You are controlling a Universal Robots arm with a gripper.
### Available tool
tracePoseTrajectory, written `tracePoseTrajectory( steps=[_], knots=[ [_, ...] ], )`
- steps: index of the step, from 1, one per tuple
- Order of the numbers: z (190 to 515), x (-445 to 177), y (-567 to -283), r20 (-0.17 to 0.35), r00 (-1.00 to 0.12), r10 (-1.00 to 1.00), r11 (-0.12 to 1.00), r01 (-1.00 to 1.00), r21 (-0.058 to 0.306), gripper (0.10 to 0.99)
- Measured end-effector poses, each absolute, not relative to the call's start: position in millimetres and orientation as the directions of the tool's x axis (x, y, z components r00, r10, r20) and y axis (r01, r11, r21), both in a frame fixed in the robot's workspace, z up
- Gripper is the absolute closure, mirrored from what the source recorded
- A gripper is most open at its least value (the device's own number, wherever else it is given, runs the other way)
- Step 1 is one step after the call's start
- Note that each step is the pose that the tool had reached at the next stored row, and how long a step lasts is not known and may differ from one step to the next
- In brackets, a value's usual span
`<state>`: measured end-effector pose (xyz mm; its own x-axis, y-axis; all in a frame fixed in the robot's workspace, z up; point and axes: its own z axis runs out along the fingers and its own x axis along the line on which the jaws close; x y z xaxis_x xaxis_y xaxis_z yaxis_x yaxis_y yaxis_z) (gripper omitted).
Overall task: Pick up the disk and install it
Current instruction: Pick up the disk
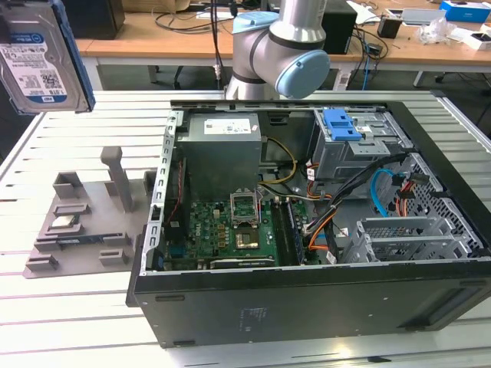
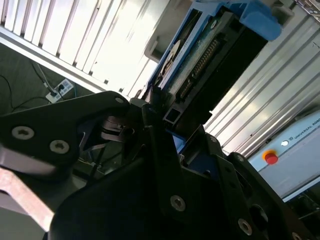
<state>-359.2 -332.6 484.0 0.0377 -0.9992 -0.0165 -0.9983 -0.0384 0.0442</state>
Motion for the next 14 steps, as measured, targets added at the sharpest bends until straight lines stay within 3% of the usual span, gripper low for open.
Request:
tracePoseTrajectory(
  steps=[14],
  knots=[
    [526, -359, -333, -0.016, 0.038, -0.999, -0.038, -0.998, 0.044, 0.718]
  ],
)
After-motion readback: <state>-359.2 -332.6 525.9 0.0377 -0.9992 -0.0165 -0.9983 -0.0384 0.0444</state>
